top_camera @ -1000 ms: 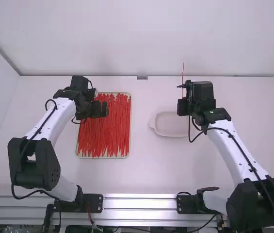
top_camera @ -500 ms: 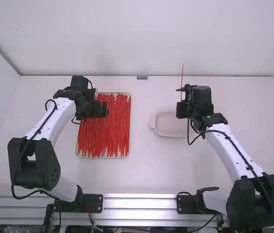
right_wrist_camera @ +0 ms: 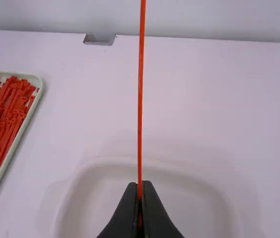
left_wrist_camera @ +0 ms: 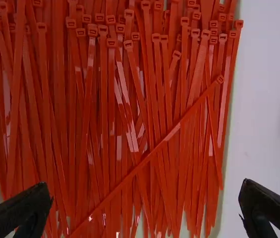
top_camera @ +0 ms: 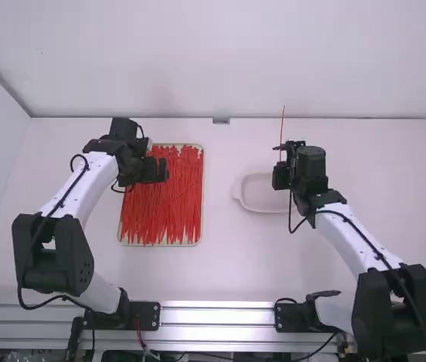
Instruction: Fasten the cable tie
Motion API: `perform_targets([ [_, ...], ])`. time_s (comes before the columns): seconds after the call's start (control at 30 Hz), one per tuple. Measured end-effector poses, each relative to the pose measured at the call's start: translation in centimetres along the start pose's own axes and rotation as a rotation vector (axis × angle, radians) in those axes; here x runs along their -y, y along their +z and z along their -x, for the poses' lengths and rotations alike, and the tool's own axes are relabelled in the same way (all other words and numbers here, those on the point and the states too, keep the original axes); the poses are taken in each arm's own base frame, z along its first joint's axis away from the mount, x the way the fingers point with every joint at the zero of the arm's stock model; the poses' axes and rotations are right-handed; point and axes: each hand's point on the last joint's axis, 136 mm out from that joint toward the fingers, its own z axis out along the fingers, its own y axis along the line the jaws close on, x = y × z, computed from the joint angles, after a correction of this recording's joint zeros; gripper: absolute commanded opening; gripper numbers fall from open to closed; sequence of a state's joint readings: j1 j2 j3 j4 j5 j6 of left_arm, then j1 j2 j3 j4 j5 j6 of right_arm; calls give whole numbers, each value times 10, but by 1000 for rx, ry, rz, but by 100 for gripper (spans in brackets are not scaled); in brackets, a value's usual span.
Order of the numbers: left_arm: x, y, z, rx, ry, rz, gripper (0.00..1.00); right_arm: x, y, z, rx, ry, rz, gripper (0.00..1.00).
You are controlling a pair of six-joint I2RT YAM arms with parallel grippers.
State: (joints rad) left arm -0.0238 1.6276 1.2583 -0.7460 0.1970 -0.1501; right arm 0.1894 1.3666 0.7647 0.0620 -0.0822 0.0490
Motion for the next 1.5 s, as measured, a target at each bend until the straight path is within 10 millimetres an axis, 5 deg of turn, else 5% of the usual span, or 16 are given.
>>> perform_targets([
  [0.2,0,0,0,0,0,0,99,1,6,-2,12,-3,1,0],
  [0.63,0,0,0,0,0,0,99,2,57,-48,-105,35,29,0],
  [0.93,-1,4,1,14,2,-2,99,-13,65,-71,-177,35,77,0],
  [1.2,-1,6,0,14,3,-2,100,-29,66,-74,-187,9,107,0],
  [1.5,-1,6,1,16,3,-3,99,-25,66,-74,-186,16,101,0],
])
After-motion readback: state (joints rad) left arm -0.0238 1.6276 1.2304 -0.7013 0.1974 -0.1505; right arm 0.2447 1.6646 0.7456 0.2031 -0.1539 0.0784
